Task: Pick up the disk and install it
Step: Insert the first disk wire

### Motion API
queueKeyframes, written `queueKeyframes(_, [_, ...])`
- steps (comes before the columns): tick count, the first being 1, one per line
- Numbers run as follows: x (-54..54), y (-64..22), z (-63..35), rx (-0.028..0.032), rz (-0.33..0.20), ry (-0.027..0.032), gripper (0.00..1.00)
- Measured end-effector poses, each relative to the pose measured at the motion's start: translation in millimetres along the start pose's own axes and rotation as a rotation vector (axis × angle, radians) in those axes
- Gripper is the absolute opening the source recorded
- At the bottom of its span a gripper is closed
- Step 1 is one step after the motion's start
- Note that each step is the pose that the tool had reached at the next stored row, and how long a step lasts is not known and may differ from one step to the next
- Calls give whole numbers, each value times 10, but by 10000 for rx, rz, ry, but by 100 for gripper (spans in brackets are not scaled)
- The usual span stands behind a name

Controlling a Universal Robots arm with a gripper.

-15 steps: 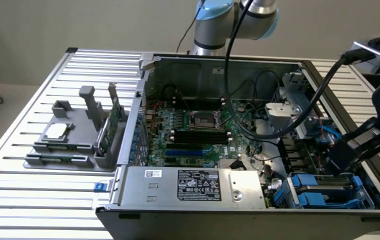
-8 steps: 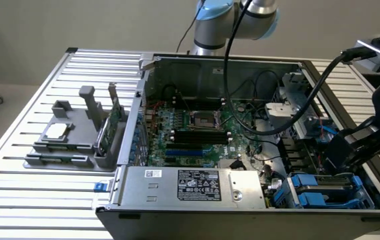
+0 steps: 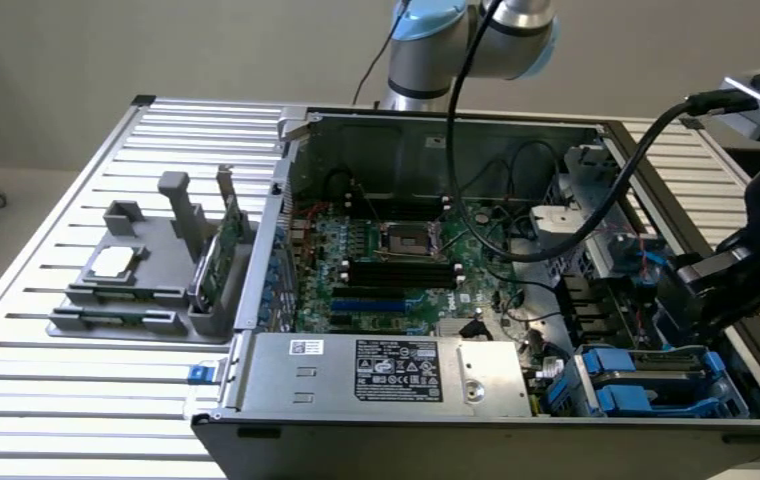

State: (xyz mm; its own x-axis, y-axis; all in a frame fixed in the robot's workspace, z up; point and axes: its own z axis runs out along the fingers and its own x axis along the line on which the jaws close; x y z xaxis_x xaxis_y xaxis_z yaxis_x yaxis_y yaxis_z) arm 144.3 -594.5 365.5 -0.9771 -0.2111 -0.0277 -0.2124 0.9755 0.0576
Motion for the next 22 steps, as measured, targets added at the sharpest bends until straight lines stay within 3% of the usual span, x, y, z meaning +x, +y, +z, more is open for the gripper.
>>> queueKeyframes(1, [0,0,-1,4,136,-8,35])
queueKeyframes(6, [0,0,0,2,653,-91,35])
queueKeyframes(9, [0,1,-2,-36,886,-162,35])
queueKeyframes(17, [2,5,1,-144,1446,-403,35])
queueKeyframes(22, [15,20,0,-130,1710,-584,35])
